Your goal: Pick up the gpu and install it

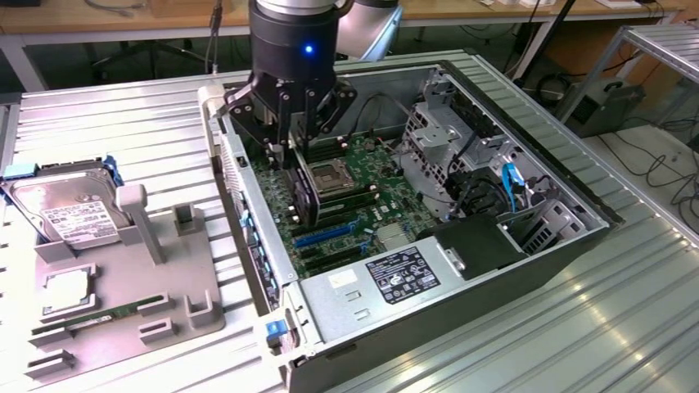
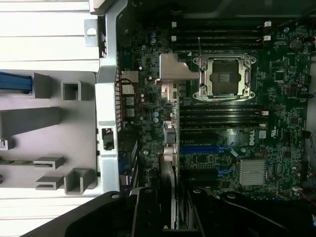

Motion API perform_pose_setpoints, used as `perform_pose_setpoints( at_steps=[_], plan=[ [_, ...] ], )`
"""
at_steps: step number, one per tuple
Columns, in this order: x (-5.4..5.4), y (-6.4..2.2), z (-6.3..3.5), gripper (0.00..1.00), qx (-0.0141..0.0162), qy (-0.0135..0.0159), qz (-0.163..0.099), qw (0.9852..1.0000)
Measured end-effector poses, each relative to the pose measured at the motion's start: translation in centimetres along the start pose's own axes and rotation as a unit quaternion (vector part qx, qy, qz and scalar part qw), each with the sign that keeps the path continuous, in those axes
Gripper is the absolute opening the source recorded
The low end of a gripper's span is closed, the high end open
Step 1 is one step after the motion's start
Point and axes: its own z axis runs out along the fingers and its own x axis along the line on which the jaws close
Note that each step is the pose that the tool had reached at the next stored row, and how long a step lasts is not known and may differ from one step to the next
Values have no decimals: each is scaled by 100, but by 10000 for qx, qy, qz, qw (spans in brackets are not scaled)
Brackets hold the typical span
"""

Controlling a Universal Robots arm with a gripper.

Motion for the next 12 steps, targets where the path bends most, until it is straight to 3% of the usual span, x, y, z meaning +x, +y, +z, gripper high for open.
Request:
perform_pose_setpoints(
  at_steps=[12],
  plan=[
    [-32,2,34,27,10,0,0,10000]
  ],
)
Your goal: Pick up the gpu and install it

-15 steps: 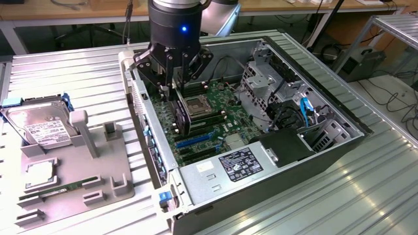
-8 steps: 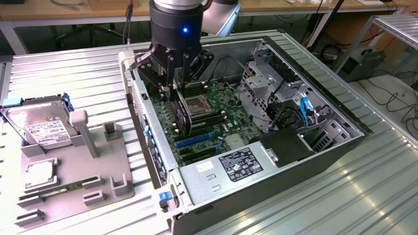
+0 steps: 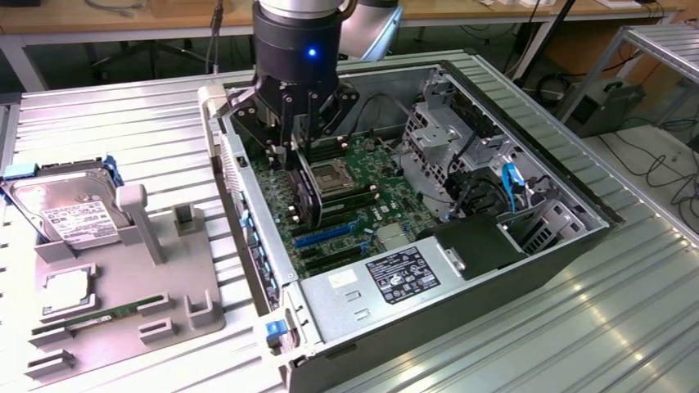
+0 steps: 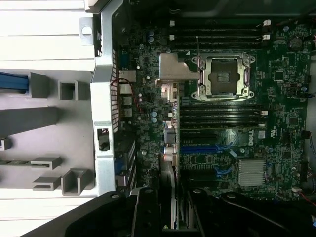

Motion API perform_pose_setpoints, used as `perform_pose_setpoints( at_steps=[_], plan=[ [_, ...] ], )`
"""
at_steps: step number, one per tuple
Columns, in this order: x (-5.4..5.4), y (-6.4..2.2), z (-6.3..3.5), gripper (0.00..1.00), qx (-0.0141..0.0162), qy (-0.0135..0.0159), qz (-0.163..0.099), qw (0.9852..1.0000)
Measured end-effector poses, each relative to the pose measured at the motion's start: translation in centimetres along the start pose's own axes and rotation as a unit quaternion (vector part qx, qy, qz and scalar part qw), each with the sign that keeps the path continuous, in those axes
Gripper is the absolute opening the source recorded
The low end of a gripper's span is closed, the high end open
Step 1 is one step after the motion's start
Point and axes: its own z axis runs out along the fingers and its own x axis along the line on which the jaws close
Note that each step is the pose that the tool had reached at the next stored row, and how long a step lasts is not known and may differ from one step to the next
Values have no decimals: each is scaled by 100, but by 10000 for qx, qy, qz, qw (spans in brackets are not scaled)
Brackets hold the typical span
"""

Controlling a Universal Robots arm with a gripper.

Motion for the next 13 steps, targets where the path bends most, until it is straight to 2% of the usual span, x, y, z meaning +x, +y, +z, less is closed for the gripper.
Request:
perform_pose_setpoints(
  at_steps=[13],
  plan=[
    [-37,3,45,27,19,0,0,10000]
  ],
)
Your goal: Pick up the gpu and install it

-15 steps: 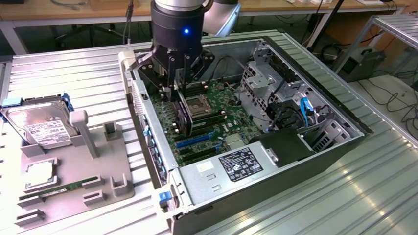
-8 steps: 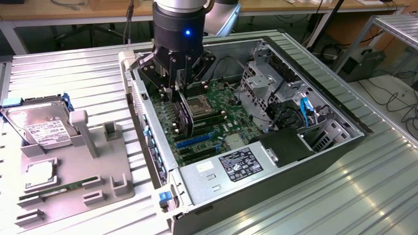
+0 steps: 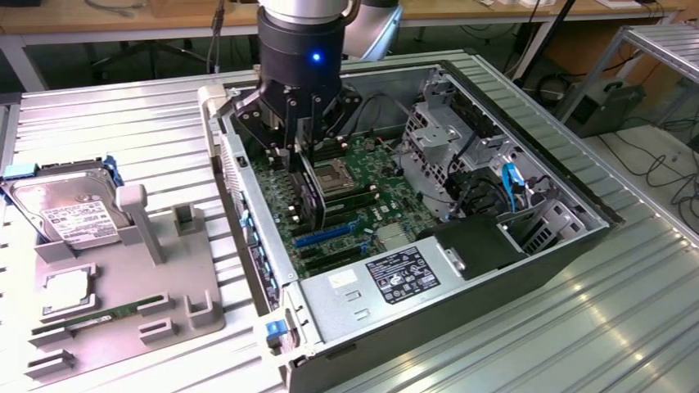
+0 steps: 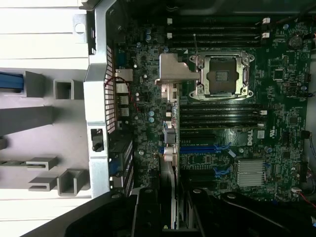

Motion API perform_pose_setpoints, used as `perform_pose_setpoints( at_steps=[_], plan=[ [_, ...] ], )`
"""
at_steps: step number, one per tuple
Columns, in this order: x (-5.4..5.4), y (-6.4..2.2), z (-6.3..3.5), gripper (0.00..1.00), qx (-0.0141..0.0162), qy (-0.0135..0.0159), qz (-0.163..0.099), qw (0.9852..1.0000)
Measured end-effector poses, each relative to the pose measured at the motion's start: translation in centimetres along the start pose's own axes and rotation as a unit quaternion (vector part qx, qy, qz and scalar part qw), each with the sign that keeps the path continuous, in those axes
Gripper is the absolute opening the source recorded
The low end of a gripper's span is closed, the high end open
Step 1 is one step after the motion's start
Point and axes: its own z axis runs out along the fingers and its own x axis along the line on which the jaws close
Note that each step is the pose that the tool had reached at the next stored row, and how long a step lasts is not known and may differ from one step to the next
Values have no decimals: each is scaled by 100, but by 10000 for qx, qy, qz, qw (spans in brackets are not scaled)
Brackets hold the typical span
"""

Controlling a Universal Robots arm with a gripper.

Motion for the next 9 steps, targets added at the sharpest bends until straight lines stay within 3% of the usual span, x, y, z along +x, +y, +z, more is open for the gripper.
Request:
perform_pose_setpoints(
  at_steps=[9],
  plan=[
    [-18,2,31,27,13,-1,0,10000]
  ],
)
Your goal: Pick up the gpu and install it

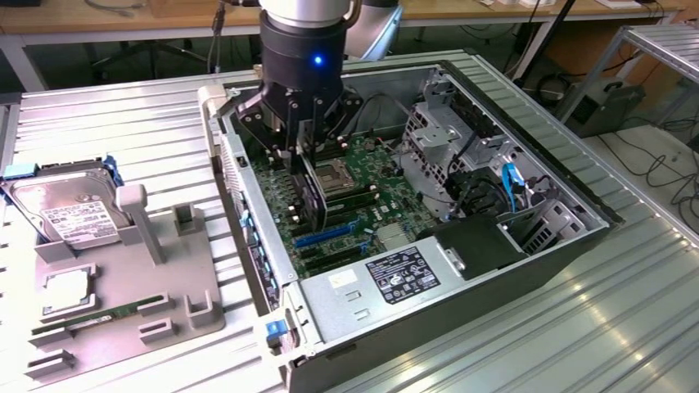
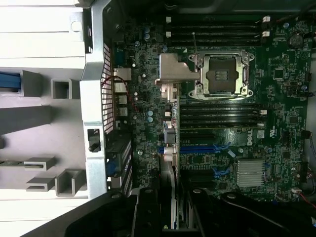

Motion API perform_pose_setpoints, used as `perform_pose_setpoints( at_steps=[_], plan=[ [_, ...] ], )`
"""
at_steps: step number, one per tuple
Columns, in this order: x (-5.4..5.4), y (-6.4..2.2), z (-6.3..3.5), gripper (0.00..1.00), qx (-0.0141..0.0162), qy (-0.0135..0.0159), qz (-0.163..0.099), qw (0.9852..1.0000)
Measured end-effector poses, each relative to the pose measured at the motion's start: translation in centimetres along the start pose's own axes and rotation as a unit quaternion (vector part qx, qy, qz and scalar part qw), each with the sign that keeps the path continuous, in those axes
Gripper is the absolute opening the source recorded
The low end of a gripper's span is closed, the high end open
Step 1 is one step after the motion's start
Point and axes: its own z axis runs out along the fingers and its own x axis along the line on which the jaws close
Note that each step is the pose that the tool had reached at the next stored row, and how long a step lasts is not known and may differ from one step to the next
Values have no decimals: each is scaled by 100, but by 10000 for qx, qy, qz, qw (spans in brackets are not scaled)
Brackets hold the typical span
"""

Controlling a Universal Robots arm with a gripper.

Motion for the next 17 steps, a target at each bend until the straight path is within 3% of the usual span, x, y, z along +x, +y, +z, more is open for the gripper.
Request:
perform_pose_setpoints(
  at_steps=[17],
  plan=[
    [-40,4,71,27,29,0,-1,10000]
  ],
)
